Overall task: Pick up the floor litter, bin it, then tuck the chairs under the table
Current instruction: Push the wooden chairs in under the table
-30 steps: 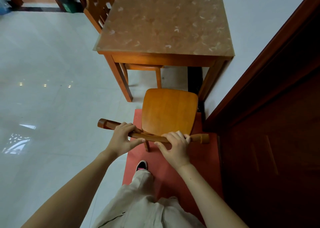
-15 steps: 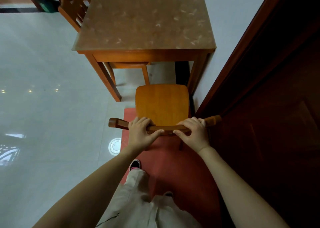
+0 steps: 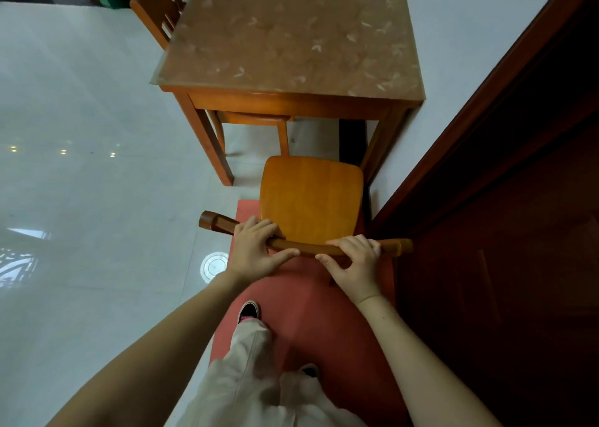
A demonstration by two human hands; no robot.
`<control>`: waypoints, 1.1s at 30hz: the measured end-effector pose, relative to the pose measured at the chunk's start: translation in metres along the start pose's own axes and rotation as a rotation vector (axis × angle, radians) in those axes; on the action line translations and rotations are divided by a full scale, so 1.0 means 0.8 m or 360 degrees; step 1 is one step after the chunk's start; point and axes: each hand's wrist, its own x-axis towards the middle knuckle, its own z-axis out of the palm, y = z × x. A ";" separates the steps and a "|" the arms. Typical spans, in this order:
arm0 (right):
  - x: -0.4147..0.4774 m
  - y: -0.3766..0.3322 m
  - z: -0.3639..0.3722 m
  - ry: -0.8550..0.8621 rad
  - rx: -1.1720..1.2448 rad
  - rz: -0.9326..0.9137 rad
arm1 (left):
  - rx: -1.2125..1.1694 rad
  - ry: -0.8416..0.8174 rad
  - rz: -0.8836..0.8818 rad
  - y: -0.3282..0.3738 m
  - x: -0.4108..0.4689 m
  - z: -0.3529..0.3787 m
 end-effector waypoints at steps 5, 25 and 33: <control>0.007 -0.041 0.042 0.0028 -0.0028 0.0054 | -0.0043 -0.0097 0.0085 -0.051 0.016 -0.032; 0.093 -0.087 0.104 -0.0016 -0.0020 0.0223 | -0.0067 -0.0251 0.0080 -0.133 0.110 -0.078; 0.125 -0.050 0.090 0.0005 -0.0052 0.0165 | -0.0082 -0.0228 0.0053 -0.115 0.145 -0.055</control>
